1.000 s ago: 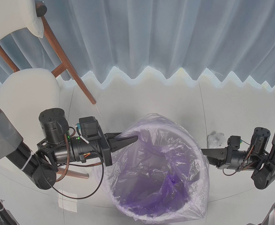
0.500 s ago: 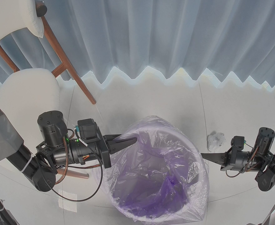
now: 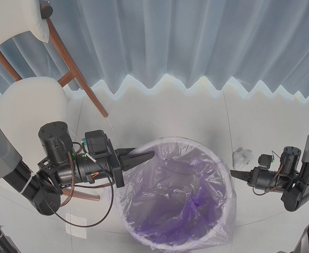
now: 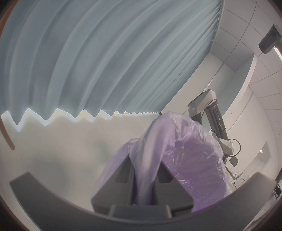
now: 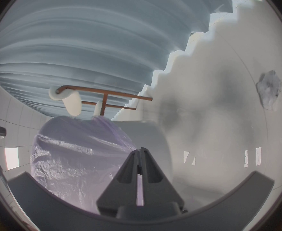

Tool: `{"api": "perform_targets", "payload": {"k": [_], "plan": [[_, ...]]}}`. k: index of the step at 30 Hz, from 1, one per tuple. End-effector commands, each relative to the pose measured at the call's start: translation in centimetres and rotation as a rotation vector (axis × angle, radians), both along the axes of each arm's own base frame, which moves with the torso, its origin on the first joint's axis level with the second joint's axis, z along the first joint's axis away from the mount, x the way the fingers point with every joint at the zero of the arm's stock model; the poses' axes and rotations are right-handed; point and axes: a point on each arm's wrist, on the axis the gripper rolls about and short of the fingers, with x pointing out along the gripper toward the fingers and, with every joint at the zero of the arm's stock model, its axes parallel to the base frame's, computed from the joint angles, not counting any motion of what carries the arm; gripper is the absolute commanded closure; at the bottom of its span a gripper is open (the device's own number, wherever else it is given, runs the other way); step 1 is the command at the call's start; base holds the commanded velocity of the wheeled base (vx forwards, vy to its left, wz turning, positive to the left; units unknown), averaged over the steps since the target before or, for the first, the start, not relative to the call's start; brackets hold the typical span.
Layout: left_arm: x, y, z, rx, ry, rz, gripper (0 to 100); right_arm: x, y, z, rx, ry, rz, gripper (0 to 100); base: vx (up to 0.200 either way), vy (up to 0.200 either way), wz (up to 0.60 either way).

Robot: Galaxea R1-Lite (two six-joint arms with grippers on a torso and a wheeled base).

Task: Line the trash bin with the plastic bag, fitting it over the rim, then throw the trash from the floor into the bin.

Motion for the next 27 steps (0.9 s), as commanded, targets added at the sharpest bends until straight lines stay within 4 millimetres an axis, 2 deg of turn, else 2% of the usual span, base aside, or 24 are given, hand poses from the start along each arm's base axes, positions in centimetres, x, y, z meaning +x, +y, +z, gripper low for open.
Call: {"api": "perform_targets", "payload": {"k": [1, 6, 13, 18, 19, 20, 23, 25, 27], "plan": [[-0.3, 0.0, 0.3, -0.004, -0.008, -0.003, 100, 1.3, -0.6, -1.1, 0.002, 0.014, -0.046, 100, 0.000, 0.000, 0.00], [-0.3, 0.0, 0.3, -0.005, -0.010, -0.005, 100, 0.7, -1.2, -1.0, 0.033, 0.075, -0.079, 100, 0.000, 0.000, 0.00], [-0.2, -0.1, 0.0, 0.002, 0.000, -0.006, 100, 2.3, -1.1, -1.1, 0.038, 0.040, -0.084, 100, 0.000, 0.000, 0.00], [-0.3, -0.3, 0.0, 0.002, -0.003, -0.003, 100, 2.7, -1.3, -0.8, 0.033, 0.024, -0.118, 100, 0.000, 0.000, 0.00], [-0.2, -0.3, 0.0, 0.002, 0.000, 0.009, 100, 2.6, -1.5, -0.8, 0.028, 0.026, -0.142, 0, 0.000, 0.000, 0.00], [-0.2, -0.3, 0.0, 0.002, 0.000, 0.009, 100, 2.6, -1.5, -0.8, 0.028, 0.026, -0.142, 0, 0.000, 0.000, 0.00], [0.1, -0.3, 0.1, -0.002, 0.005, 0.091, 100, 1.3, -3.7, 0.0, 0.010, 0.030, -0.296, 0, 0.000, 0.000, 0.00], [0.3, -0.8, 0.4, -0.024, 0.021, 0.174, 100, 0.0, -5.6, 1.6, 0.027, 0.011, -0.373, 0, 0.000, 0.000, 0.00], [0.7, -1.5, 0.6, -0.065, 0.076, 0.249, 100, -0.5, -6.6, 2.7, 0.042, -0.015, -0.416, 0, 0.000, 0.000, 0.00]]}}
